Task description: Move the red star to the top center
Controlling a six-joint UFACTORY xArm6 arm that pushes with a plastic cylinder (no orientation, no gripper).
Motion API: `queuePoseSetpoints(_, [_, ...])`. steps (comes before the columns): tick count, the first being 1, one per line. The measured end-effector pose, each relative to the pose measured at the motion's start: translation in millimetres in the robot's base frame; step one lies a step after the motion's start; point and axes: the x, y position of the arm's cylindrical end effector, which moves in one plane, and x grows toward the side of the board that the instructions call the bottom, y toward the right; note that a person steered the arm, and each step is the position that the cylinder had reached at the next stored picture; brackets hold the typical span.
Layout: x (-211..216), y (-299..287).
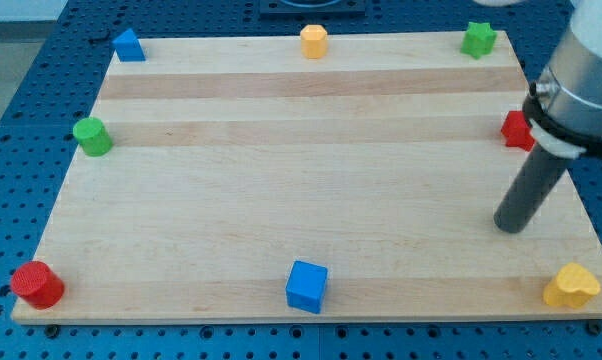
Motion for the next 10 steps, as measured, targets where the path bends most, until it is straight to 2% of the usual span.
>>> queuePoseSetpoints(1, [-28.1, 11.3])
queuePoseSetpoints(3, [-46.1, 83.3])
queuePoseSetpoints(5, [-100.4, 102.8])
queuePoseSetpoints(7, [-102.6, 71.3])
queuePoseSetpoints(8, [-117.7, 40.0])
queuePoseSetpoints(10, [-175.2, -42.5])
